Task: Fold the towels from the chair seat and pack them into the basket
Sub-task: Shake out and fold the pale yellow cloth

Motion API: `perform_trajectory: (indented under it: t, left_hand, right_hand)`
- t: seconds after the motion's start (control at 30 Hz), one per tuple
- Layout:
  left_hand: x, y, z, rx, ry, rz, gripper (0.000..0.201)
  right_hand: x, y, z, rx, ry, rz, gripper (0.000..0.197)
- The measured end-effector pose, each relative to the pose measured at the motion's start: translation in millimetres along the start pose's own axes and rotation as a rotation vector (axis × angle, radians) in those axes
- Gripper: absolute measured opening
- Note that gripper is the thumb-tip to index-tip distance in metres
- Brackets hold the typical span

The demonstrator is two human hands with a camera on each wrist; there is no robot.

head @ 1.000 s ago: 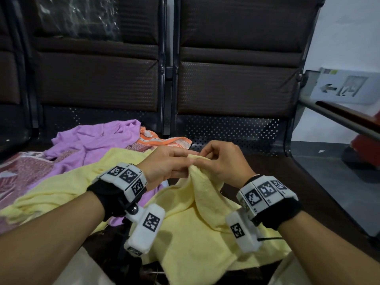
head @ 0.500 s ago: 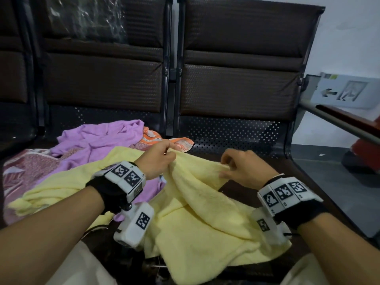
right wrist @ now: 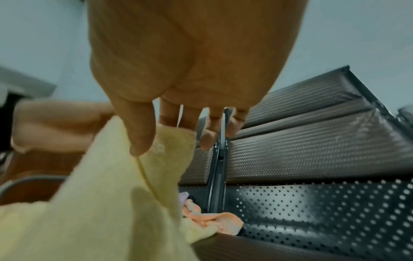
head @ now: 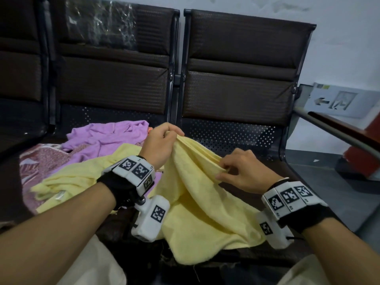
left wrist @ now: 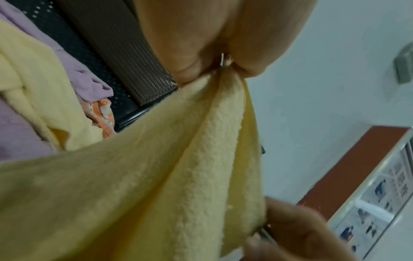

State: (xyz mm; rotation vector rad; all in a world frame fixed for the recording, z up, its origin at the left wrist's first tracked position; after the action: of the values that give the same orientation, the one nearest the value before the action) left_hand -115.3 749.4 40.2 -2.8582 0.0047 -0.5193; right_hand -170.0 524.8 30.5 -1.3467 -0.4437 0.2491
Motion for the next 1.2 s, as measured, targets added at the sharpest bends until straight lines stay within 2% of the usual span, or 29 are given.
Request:
perform_trajectory:
  t: [0.07, 0.13, 0.2, 0.27, 0.4, 0.53, 0.57, 0.63, 0.7, 0.77, 0.9, 1.07, 1.2]
  left_hand:
    - [1.6, -1.2, -3.1, -0.050, 0.021, -0.042, 0.033]
    - [3.4, -2.2, -4.2, -0.059, 0.020, -0.065, 0.031]
    - [6.7, -4.7, -4.1, -0.059, 0.016, -0.100, 0.032]
    - [9.4, -6.5, -3.3, -0.035, 0.020, -0.109, 0.032]
    - [6.7, -2.9, -3.9, 0.037, 0.051, -0.038, 0.029]
    - [0.5, -6.8, -14.1, 0.231, 0.270, 0.026, 0.025]
    - [-0.7, -7.8, -15.4, 0.322, 0.321, 0.064, 0.028]
    - [0.2, -8.7, -16.0, 0.437, 0.321, 0.113, 0.042]
    - [7.0, -10.1, -20.3, 0.487, 0.299, 0.116, 0.050]
    - [17.6, -12.9, -31.6, 0.535, 0.287, 0.090, 0.045]
    - [46.7, -21.8, -68.3, 0.558, 0.237, 0.051, 0.023]
    - [89.1, -27.0, -118.5, 0.538, 0.267, -0.024, 0.023]
    - [107.4, -25.2, -145.8, 0.451, 0.313, -0.085, 0.022]
  right_hand:
    - [1.1, 0.7, 0.6, -0.028, 0.022, 0.057, 0.021]
    - [1.6, -3.7, -0.4, 0.078, 0.022, -0.044, 0.018]
    - [2.0, -9.0, -1.7, 0.138, 0.039, -0.162, 0.023]
    - [2.9, -12.2, -4.1, 0.165, 0.074, -0.214, 0.026]
    - [0.0, -11.4, -13.5, 0.246, 0.171, -0.165, 0.028]
    - [-9.3, -22.4, -17.5, 0.429, 0.267, -0.290, 0.029]
    - [-11.0, -27.2, -16.6, 0.517, 0.295, -0.334, 0.030]
    - [-11.5, -38.2, -15.5, 0.606, 0.355, -0.366, 0.038]
    - [-6.7, -53.0, -14.4, 0.487, 0.342, -0.370, 0.025]
    - [1.0, -76.3, -10.1, 0.396, 0.337, -0.423, 0.003]
    - [29.9, -120.6, -7.0, 0.410, 0.375, -0.558, 0.014]
    - [73.5, -160.4, -3.6, 0.503, 0.490, -0.598, 0.034]
    - [82.7, -180.2, -3.7, 0.593, 0.440, -0.728, 0.029]
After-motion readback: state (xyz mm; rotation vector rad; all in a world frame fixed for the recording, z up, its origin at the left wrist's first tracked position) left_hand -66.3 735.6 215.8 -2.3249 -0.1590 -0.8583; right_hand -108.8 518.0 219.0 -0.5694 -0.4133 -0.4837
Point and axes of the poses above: each hand's wrist, its own x-axis towards the middle knuckle, its own y-axis out of the palm, z = x × y, the point moved 2 cm from there along x, towards the middle knuckle, and after that the axes turned 2 degrees about -x, right-handed, at the moved point
